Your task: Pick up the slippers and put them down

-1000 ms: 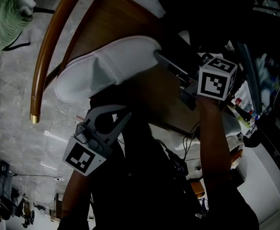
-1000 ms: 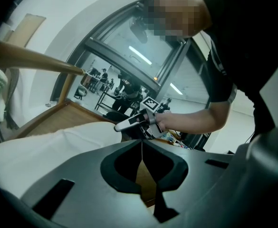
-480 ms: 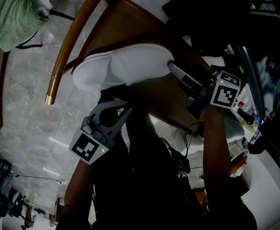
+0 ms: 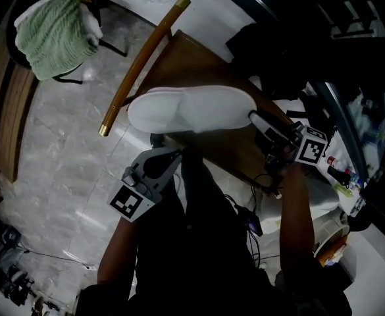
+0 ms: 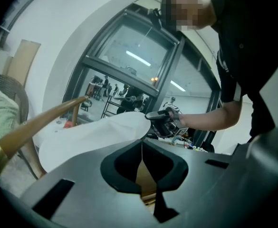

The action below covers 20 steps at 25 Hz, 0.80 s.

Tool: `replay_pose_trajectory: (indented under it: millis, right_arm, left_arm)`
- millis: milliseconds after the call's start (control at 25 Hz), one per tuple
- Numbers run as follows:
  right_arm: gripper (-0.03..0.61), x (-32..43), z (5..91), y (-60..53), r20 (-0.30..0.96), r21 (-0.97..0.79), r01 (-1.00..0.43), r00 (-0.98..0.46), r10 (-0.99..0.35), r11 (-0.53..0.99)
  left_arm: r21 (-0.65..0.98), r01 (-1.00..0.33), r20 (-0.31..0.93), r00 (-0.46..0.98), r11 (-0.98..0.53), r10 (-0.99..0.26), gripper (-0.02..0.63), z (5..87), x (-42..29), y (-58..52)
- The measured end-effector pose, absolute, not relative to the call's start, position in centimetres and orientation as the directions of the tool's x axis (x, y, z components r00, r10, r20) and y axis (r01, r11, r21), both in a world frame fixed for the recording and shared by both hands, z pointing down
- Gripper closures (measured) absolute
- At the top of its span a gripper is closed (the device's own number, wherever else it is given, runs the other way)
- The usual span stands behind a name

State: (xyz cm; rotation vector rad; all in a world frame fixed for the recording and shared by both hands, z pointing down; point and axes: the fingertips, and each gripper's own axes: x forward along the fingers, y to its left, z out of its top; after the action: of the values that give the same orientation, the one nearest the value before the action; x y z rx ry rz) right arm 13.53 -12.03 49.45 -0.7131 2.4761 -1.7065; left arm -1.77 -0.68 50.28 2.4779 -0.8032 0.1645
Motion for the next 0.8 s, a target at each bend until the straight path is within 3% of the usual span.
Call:
replay_pose_trajectory:
  millis: [480,800]
  right_arm:
    - [0.537,15.0,29.8,-13.9,-0.036,-0.837,-0.256,-0.856,-0.516,0.484]
    - [0.536,11.7,18.8,-13.8,-0.182,-0.717,-0.269,-0.819,-0.545,0.643]
  left_arm:
    - [0.239,-0.573,0.136,0.819,-0.784,-0.558,0.6,33.6,-3.5,-2.9]
    - [0.097,-0.549,0.041,0.836,-0.83,-0.547,0.6,20.6,-3.9,-4.6]
